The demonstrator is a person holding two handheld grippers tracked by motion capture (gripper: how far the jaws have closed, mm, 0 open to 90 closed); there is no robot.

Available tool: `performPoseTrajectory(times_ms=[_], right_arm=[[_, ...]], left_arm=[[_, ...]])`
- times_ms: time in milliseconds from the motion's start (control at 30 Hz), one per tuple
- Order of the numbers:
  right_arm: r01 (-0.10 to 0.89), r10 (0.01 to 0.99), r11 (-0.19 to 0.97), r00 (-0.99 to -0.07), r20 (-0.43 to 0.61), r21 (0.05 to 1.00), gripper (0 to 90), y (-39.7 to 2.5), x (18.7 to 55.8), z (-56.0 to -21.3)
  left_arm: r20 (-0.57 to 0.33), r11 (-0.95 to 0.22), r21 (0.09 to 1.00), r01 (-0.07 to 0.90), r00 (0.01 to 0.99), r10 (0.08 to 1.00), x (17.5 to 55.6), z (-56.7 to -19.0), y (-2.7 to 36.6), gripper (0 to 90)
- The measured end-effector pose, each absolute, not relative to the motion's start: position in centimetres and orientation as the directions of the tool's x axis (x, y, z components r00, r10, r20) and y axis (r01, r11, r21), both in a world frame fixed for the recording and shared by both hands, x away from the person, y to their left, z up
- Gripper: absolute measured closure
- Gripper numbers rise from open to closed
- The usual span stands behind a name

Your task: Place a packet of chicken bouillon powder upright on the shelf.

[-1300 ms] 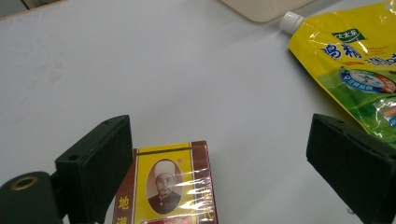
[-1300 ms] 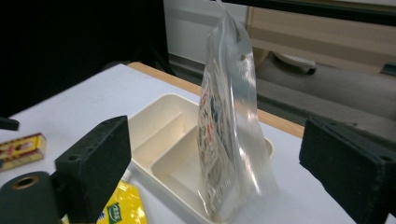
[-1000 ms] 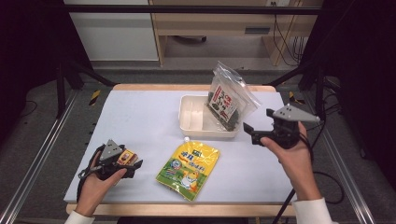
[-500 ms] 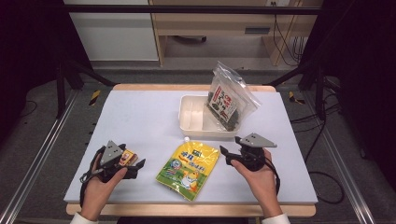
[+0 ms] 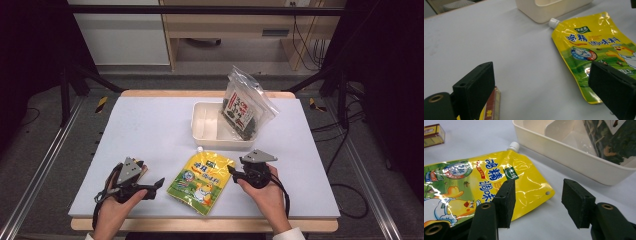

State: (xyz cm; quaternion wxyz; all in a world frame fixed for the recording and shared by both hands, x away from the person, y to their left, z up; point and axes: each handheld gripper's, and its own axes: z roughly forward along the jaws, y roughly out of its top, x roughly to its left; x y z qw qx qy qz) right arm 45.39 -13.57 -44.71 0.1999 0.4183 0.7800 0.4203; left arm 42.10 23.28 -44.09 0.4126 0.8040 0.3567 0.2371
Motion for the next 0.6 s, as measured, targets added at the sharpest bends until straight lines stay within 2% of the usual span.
performPoseTrajectory(times_ms=[233,600], right_arm=[[0.530,0.826,0.330,-0.563,0.032,0.781,49.7,-13.1,46.9,-45.6],[0.584,0.837,0.328,-0.545,0.058,0.742,49.0,-12.2,48.9,-46.9]], left_arm=[[0.100,-0.429,0.823,0.372,0.648,0.755,42.1,-44.4,22.7,6.7],[0.107,-0.434,0.824,0.365,0.651,0.751,42.1,-44.2,22.6,6.8]])
